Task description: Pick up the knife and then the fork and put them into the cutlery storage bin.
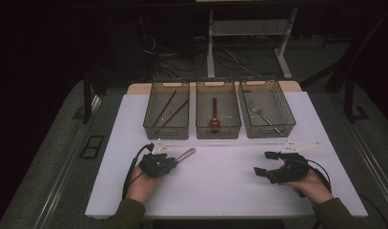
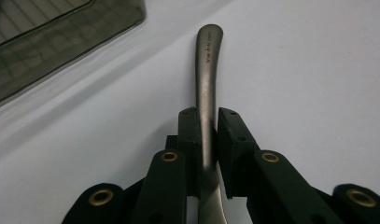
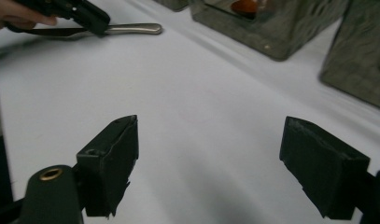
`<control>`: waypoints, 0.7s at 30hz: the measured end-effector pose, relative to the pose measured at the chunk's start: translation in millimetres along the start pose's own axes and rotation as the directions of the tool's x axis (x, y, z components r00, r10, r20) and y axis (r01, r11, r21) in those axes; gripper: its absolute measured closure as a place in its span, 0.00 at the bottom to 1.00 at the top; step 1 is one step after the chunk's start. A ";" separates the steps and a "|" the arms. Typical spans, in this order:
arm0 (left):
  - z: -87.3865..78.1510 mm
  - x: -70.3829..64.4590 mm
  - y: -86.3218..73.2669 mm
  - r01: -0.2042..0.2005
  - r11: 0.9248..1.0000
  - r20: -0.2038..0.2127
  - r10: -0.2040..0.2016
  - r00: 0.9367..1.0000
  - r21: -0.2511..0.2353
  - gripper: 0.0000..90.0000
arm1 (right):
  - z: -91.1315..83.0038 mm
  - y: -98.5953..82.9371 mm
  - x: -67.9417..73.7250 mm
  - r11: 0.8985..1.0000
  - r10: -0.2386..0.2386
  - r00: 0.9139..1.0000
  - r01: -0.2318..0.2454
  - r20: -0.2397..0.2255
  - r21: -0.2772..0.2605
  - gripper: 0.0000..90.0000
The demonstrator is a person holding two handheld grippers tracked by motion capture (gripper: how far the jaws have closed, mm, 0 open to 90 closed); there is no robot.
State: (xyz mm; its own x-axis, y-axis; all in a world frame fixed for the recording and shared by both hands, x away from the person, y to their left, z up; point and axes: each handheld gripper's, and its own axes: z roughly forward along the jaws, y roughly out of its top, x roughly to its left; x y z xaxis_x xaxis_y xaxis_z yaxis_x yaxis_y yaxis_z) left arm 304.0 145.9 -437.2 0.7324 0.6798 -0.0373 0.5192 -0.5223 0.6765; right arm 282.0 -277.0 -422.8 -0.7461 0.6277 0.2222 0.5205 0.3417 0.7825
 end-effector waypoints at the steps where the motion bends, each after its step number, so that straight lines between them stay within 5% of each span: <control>1: -0.6 -0.7 0.7 -0.006 1.000 0.007 0.006 1.000 0.000 0.88 | 0.3 0.9 -0.1 1.000 -0.002 1.000 0.002 -0.015 0.005 0.20; 7: -5.7 -7.4 7.9 -0.049 0.998 0.076 0.051 0.996 -0.028 0.88 | 0.4 7.1 5.1 0.998 -0.062 0.996 0.063 -0.059 0.021 0.18; 11: -8.8 -17.6 15.9 -0.100 0.993 0.121 0.107 0.987 -0.060 0.88 | 0.4 16.7 11.0 0.992 -0.118 0.988 0.122 -0.095 0.037 0.18; 15: -9.1 -29.2 24.4 -0.155 0.985 0.169 0.165 0.972 -0.073 0.88 | 6.8 26.1 17.1 0.978 -0.188 0.973 0.198 -0.132 0.070 0.18; 21: -1.6 -49.0 35.4 -0.244 0.966 0.247 0.258 0.934 -0.087 0.88 | 17.4 44.1 25.9 0.952 -0.267 0.941 0.291 -0.209 0.096 0.25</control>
State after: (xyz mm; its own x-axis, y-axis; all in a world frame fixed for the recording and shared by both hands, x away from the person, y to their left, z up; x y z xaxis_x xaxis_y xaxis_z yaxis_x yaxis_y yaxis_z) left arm 285.9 94.9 -410.2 0.9270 0.3728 -0.0417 0.2844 -0.6259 0.7262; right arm 292.9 -233.5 -392.6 -0.9275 0.3536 0.1217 0.3182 0.5753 0.7535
